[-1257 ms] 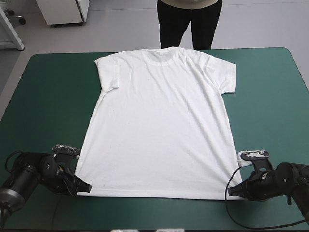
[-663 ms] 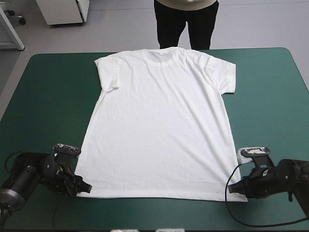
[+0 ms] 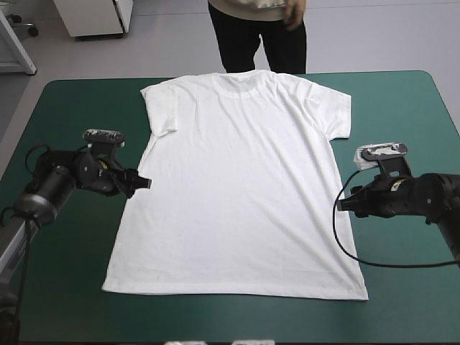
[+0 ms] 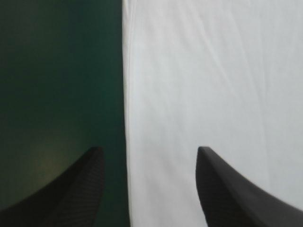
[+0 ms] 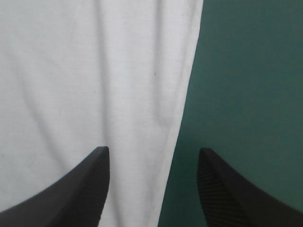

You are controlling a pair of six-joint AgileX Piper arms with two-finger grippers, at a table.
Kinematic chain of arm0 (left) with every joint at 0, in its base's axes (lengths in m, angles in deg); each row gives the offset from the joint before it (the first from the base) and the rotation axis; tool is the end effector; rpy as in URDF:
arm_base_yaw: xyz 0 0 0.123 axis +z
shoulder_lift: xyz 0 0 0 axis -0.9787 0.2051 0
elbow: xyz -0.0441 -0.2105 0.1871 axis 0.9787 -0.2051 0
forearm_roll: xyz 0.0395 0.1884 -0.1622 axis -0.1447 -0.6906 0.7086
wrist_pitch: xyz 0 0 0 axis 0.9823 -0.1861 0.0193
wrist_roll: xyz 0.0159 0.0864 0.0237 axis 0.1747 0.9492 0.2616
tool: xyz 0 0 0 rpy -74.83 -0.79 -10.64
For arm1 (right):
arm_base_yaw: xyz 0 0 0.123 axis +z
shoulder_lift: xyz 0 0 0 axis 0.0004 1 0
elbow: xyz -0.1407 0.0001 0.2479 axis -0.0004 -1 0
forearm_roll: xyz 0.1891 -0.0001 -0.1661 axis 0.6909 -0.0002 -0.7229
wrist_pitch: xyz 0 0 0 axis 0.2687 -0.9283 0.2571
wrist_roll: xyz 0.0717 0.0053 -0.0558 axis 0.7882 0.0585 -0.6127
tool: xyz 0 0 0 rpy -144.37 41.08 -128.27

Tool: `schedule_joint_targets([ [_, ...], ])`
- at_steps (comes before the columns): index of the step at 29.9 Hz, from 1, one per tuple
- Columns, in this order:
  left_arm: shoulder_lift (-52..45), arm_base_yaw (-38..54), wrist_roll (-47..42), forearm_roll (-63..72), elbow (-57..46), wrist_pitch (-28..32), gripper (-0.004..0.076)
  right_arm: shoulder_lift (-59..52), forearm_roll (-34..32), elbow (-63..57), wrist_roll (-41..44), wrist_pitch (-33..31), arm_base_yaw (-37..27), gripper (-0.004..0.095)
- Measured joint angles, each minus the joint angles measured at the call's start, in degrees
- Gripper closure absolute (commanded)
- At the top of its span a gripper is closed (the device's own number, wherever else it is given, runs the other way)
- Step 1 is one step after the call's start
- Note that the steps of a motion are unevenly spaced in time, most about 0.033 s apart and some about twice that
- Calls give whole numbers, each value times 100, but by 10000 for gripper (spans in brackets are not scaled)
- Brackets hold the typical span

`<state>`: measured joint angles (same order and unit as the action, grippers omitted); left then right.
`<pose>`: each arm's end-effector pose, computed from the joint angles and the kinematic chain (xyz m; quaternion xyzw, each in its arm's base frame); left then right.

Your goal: Fold the cloth

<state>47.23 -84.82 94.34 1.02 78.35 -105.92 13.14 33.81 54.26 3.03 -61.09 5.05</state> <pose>0.2836 -0.0361 0.2901 0.0843 0.9612 -0.0243 0.2616 0.2183 0.0342 0.3207 -0.1012 0.9494 0.0803 0.2861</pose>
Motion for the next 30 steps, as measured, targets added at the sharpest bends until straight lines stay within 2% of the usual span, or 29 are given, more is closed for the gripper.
schedule_joint_targets([
  [6,1177,0,-254,-49,1243,312,304,595,-18,373,-76,49,0,399],
  [12,2265,0,-466,-193,2187,129,304,804,-18,558,-89,95,0,399],
  [17,2949,45,-466,-146,2542,-4,304,804,-18,559,-108,147,0,399],
  [24,3408,277,-466,-13,2778,4,306,814,-7,559,-150,190,0,407],
  [27,3468,244,-342,-13,2843,-24,351,814,34,559,-150,242,0,445],
  [30,3518,154,-241,-33,2891,-18,460,814,51,559,-150,255,0,473],
])
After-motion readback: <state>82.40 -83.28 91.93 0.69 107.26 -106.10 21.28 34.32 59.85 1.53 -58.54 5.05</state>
